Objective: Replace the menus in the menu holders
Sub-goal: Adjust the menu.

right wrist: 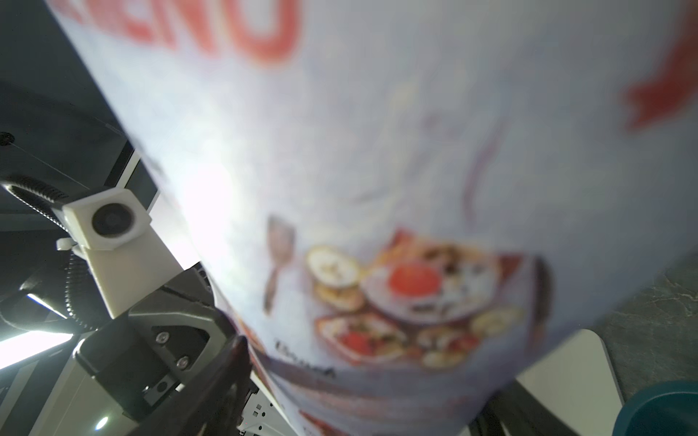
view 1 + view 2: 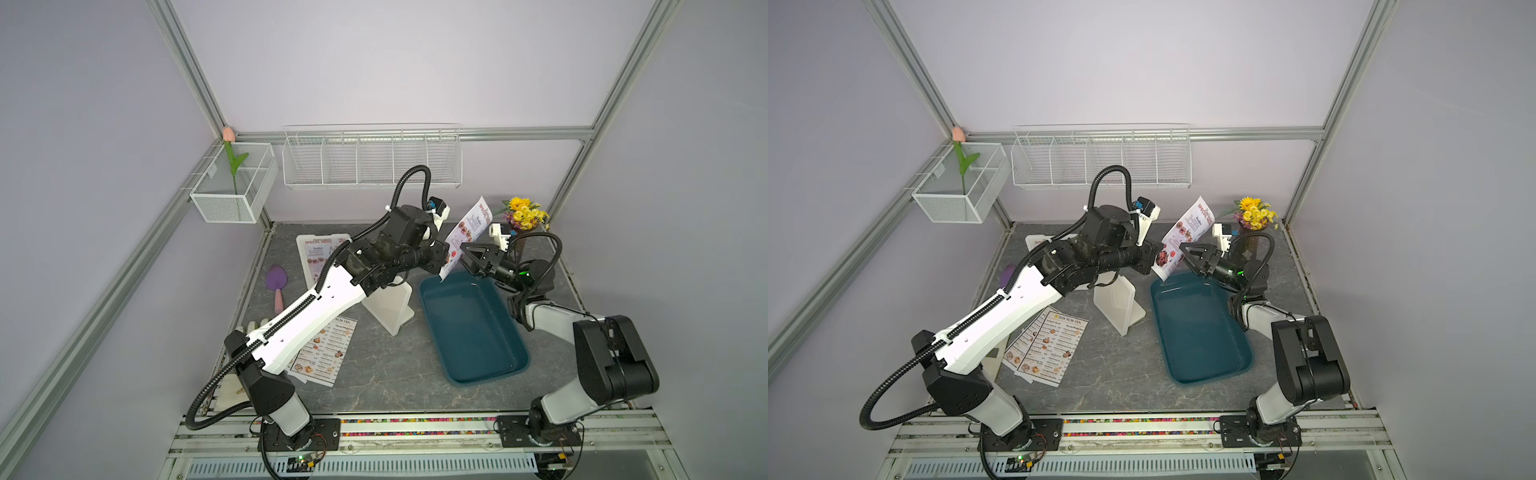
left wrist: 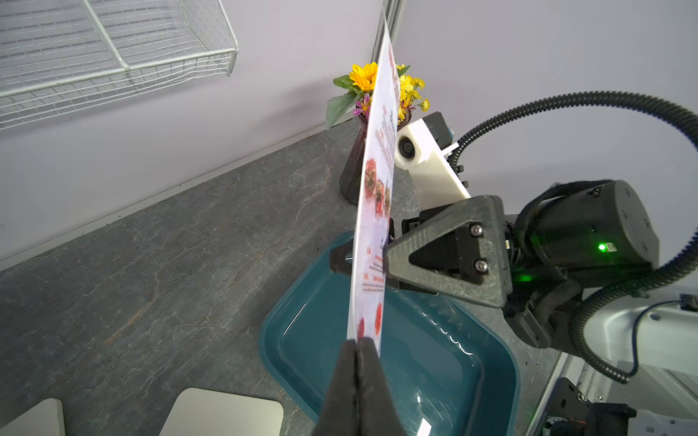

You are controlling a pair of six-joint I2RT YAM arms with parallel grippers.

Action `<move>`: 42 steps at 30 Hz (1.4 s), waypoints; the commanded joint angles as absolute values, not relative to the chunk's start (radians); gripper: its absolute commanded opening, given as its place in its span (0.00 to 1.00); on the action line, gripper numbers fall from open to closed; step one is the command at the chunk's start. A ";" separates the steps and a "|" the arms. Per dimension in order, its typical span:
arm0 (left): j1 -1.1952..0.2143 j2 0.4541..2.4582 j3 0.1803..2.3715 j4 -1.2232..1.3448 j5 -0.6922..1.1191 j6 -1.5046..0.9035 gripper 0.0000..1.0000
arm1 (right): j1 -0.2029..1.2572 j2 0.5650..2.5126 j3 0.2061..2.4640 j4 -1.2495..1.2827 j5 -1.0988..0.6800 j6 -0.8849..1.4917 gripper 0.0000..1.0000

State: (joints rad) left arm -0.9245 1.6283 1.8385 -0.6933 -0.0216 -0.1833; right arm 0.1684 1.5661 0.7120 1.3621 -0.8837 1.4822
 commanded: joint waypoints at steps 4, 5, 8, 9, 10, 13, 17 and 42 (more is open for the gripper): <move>-0.918 1.599 1.816 -0.677 -0.041 -0.203 0.00 | 0.158 1.501 0.694 1.404 -0.880 1.495 0.82; -0.917 1.596 1.814 -0.675 -0.041 -0.204 0.00 | 0.157 1.495 0.691 1.396 -0.881 1.489 0.82; -0.916 1.591 1.812 -0.672 -0.039 -0.202 0.00 | 0.148 1.479 0.680 1.381 -0.885 1.476 0.82; -0.915 1.589 1.813 -0.672 -0.039 -0.201 0.00 | 0.144 1.476 0.677 1.382 -0.887 1.474 0.81; -0.913 1.589 1.813 -0.672 -0.041 -0.200 0.00 | 0.141 1.474 0.673 1.385 -0.887 1.474 0.81; -0.912 1.583 1.812 -0.673 -0.040 -0.199 0.00 | 0.134 1.461 0.665 1.393 -0.889 1.477 0.80; -0.911 1.577 1.810 -0.673 -0.039 -0.198 0.00 | 0.134 1.445 0.657 1.398 -0.888 1.473 0.77; -0.909 1.550 1.760 -0.629 -0.027 -0.213 0.00 | 0.130 1.227 0.622 1.040 -0.849 1.273 0.56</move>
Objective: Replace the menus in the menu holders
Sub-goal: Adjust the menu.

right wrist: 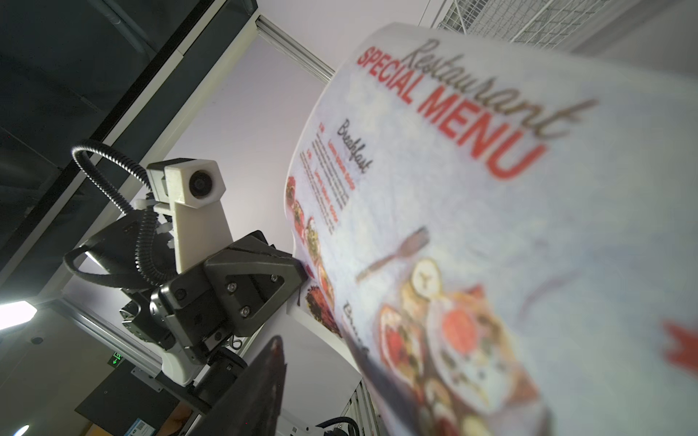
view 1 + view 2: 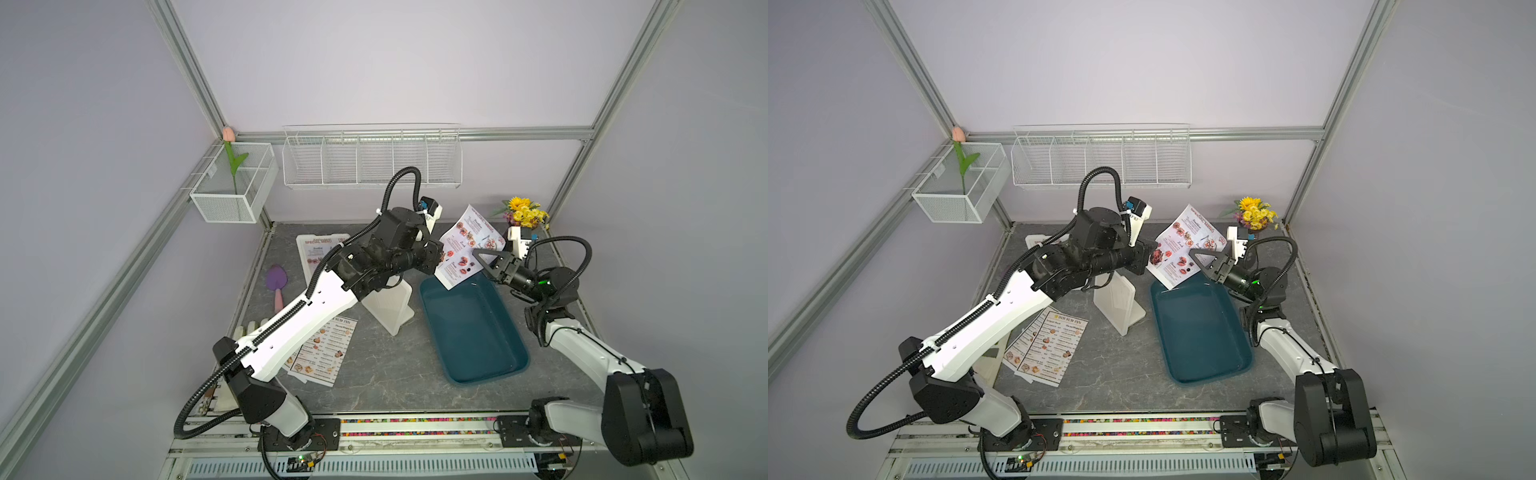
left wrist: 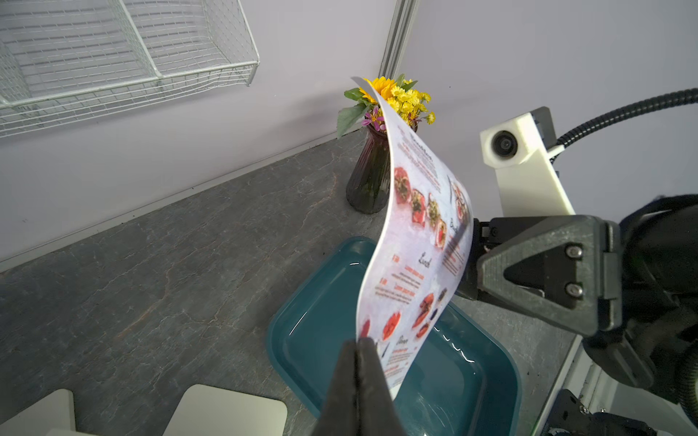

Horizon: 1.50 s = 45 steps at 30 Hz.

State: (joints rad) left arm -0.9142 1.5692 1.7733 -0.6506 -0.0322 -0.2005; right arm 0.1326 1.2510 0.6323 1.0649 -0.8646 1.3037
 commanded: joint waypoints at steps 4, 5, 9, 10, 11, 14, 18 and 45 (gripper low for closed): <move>-0.910 1.549 1.755 -0.623 -0.018 -0.213 0.00 | 0.135 1.218 0.631 1.018 -0.832 1.264 0.50; -0.908 1.548 1.754 -0.623 -0.019 -0.210 0.00 | 0.135 1.214 0.630 1.009 -0.826 1.260 0.48; -0.910 1.546 1.745 -0.623 -0.021 -0.217 0.00 | 0.135 1.197 0.637 0.972 -0.813 1.242 0.41; -0.909 1.546 1.743 -0.623 -0.020 -0.219 0.00 | 0.137 1.192 0.638 0.964 -0.812 1.238 0.40; -0.909 1.547 1.739 -0.621 -0.016 -0.221 0.00 | 0.137 1.189 0.640 0.955 -0.810 1.235 0.38; -0.910 1.545 1.731 -0.614 -0.014 -0.224 0.01 | 0.139 1.175 0.641 0.925 -0.802 1.217 0.32; -0.909 1.548 1.723 -0.612 -0.013 -0.232 0.04 | 0.140 1.144 0.648 0.853 -0.787 1.181 0.26; -0.707 1.304 1.301 -0.661 -0.283 -0.267 0.50 | 0.317 0.961 0.991 -0.331 -0.334 0.511 0.07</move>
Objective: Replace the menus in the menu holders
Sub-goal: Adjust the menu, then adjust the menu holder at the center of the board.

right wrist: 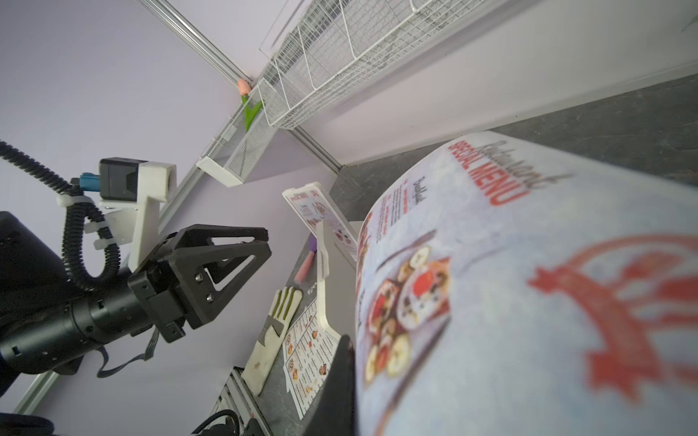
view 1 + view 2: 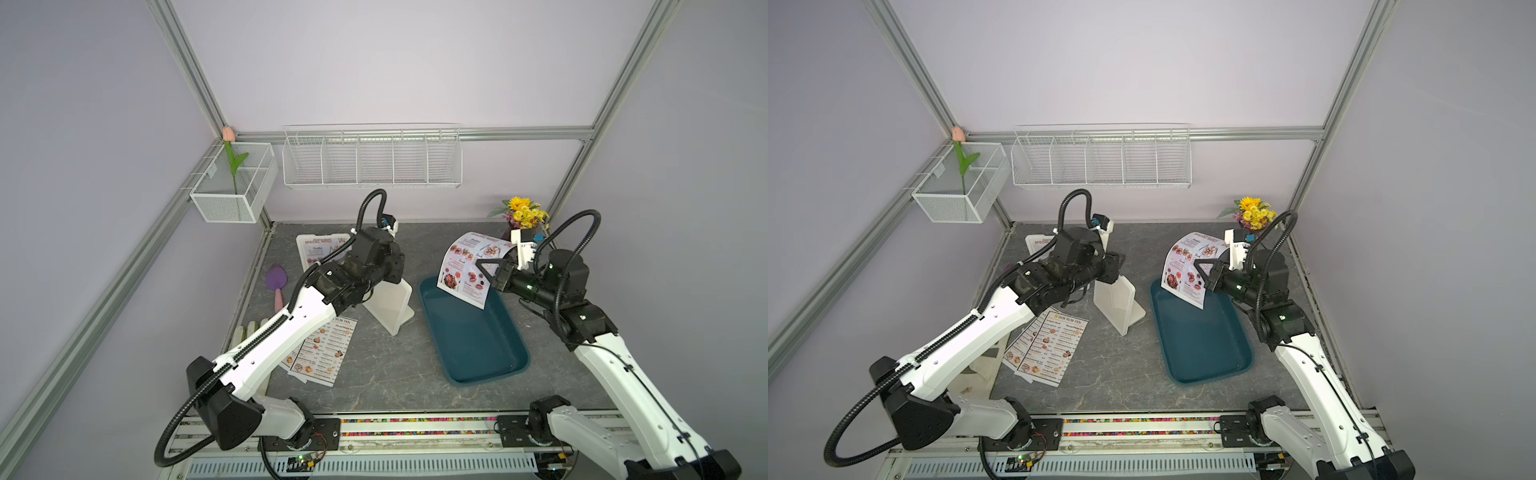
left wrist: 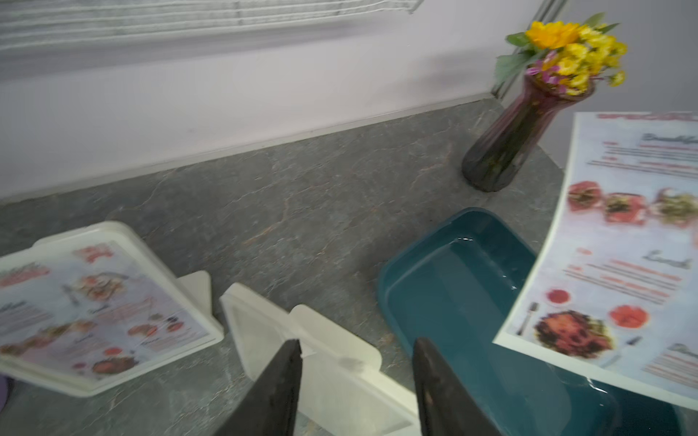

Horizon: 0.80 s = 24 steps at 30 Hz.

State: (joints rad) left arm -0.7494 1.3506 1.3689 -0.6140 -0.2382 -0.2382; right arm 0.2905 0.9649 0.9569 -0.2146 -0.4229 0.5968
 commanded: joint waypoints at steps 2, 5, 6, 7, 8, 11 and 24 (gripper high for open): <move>-0.685 1.268 1.251 -0.690 -0.304 -0.267 0.50 | 0.331 0.956 1.005 -0.359 -0.312 0.501 0.07; -0.656 1.242 1.177 -0.699 -0.281 -0.274 0.49 | 0.357 0.976 1.035 -0.374 -0.310 0.489 0.07; -0.654 1.244 1.158 -0.697 -0.267 -0.282 0.48 | 0.375 0.989 1.048 -0.374 -0.304 0.482 0.06; -0.653 1.247 1.141 -0.690 -0.260 -0.288 0.47 | 0.395 1.001 1.063 -0.376 -0.296 0.475 0.07; -0.652 1.253 1.122 -0.680 -0.254 -0.302 0.47 | 0.422 1.016 1.081 -0.378 -0.278 0.465 0.07; -0.652 1.275 1.076 -0.633 -0.233 -0.328 0.46 | 0.486 1.058 1.138 -0.396 -0.238 0.437 0.07; -0.653 1.462 1.086 -0.491 -0.132 -0.341 0.43 | 0.628 1.173 1.321 -0.429 -0.153 0.367 0.07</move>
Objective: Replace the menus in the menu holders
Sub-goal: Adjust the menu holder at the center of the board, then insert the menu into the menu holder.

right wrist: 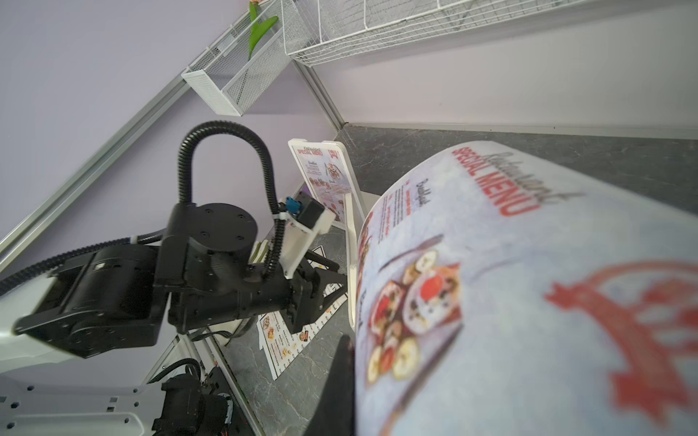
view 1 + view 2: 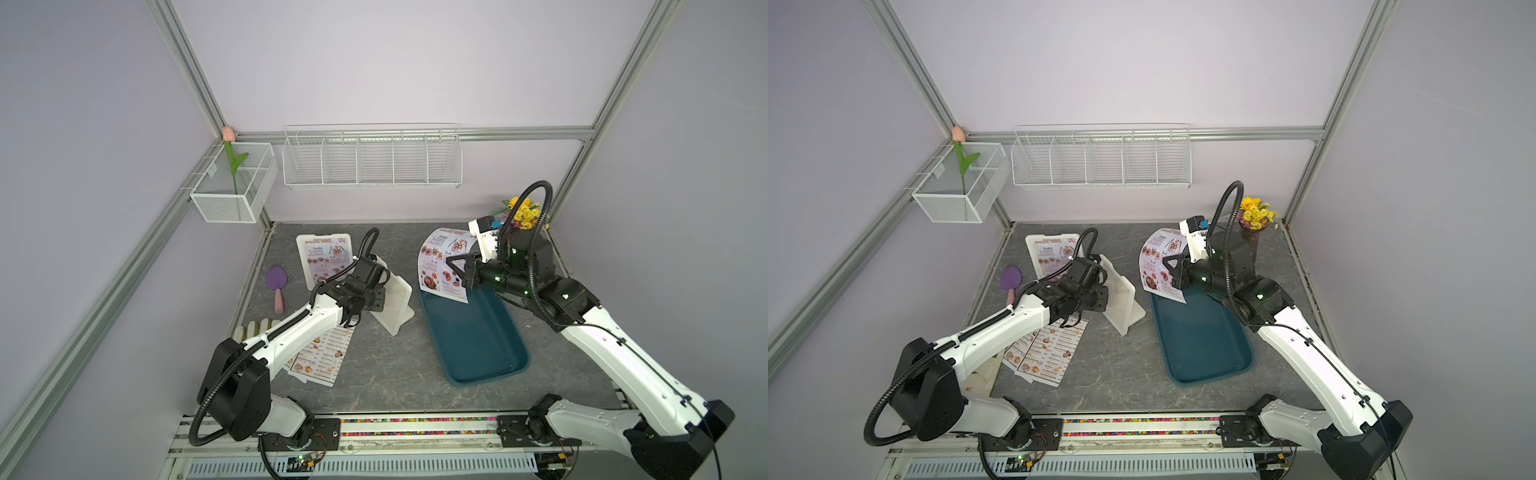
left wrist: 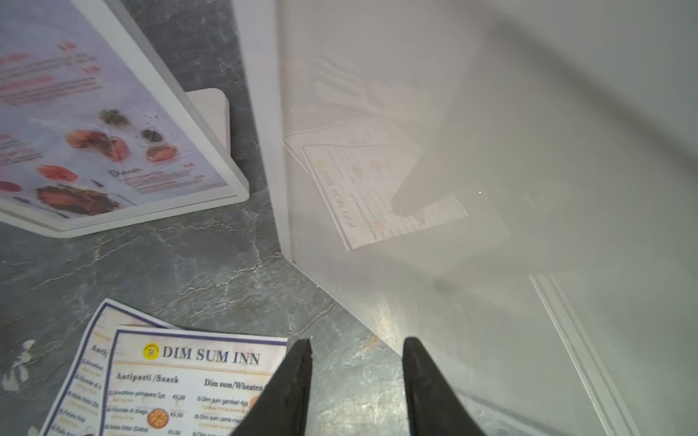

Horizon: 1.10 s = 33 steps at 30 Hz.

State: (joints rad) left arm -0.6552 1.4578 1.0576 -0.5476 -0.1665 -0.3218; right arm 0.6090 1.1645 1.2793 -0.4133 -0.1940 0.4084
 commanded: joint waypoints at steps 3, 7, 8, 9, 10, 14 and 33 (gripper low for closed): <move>-0.654 1.484 1.095 -0.482 -0.104 -0.331 0.43 | 0.638 1.194 1.345 -0.433 -0.149 0.362 0.06; -0.653 1.504 1.088 -0.466 -0.068 -0.343 0.42 | 0.652 1.216 1.344 -0.403 -0.149 0.380 0.07; -0.656 1.506 1.085 -0.466 -0.062 -0.347 0.42 | 0.654 1.221 1.344 -0.394 -0.146 0.384 0.07; -0.659 1.506 1.079 -0.461 -0.060 -0.351 0.41 | 0.659 1.224 1.347 -0.389 -0.139 0.385 0.07; -0.661 1.505 1.074 -0.455 -0.053 -0.355 0.41 | 0.661 1.225 1.352 -0.386 -0.136 0.383 0.06; -0.663 1.499 1.077 -0.470 -0.063 -0.357 0.40 | 0.663 1.230 1.367 -0.397 -0.117 0.355 0.07; -0.630 1.331 1.104 -0.668 -0.272 -0.321 0.41 | 0.655 1.292 1.406 -0.398 -0.135 0.312 0.07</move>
State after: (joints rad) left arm -0.6399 1.3579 1.0695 -0.6273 -0.2287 -0.3279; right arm 0.6563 1.2896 1.3876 -0.4145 -0.1272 0.3351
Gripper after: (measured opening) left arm 0.413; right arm 0.068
